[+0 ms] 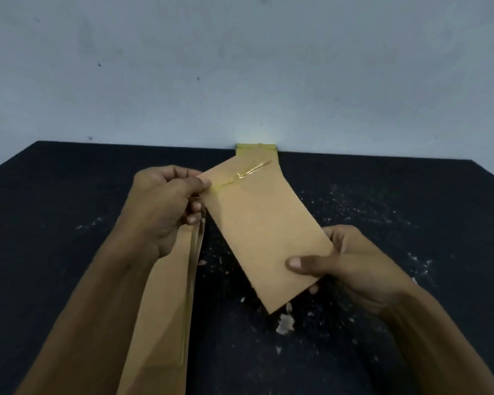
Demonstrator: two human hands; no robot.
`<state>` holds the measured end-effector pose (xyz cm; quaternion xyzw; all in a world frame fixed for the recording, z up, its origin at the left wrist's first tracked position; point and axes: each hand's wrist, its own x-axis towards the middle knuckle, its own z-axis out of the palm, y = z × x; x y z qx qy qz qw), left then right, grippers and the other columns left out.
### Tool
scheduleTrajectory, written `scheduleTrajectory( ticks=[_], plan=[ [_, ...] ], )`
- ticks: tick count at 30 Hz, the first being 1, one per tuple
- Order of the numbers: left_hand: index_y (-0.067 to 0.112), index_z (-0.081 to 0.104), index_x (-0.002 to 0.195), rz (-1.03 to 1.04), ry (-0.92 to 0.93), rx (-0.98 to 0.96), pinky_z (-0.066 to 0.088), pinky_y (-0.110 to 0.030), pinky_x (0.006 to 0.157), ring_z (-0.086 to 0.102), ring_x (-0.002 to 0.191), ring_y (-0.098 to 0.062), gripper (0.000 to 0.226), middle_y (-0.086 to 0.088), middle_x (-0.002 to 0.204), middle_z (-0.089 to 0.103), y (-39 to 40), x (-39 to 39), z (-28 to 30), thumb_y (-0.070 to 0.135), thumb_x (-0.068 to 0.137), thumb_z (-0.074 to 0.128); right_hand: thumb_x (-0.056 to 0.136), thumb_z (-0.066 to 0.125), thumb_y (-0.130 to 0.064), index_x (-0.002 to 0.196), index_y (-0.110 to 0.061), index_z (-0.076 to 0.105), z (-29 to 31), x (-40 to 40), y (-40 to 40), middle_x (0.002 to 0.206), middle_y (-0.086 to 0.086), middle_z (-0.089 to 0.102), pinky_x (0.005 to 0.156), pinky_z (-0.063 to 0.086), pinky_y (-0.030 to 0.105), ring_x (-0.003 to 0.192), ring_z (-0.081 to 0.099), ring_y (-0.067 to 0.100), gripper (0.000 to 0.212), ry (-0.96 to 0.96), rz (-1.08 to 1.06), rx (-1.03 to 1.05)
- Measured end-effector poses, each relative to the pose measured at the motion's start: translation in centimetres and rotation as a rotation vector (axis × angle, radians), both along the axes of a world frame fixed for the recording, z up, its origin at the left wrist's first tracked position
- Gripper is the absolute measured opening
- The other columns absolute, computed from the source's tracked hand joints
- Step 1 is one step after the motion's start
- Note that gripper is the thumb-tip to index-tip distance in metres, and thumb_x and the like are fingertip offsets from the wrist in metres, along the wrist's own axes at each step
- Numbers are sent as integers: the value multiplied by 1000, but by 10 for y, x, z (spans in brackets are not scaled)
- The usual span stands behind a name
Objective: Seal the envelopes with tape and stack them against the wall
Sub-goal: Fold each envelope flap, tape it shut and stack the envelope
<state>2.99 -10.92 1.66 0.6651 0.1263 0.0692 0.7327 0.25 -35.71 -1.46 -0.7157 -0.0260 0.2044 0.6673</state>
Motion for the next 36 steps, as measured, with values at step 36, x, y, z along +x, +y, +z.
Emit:
scheduleTrajectory(
  ticks=[36],
  plan=[
    [13,67,73,232,189,465,62,-36,65,69,76,-24,23,-10,89,69,-44,204,-61,-8,80,71,97,45,-60,125,-13,56,-9,207,61,125,8,60,76,39,36,115,59,30,56,-303,-74,-1279]
  ],
)
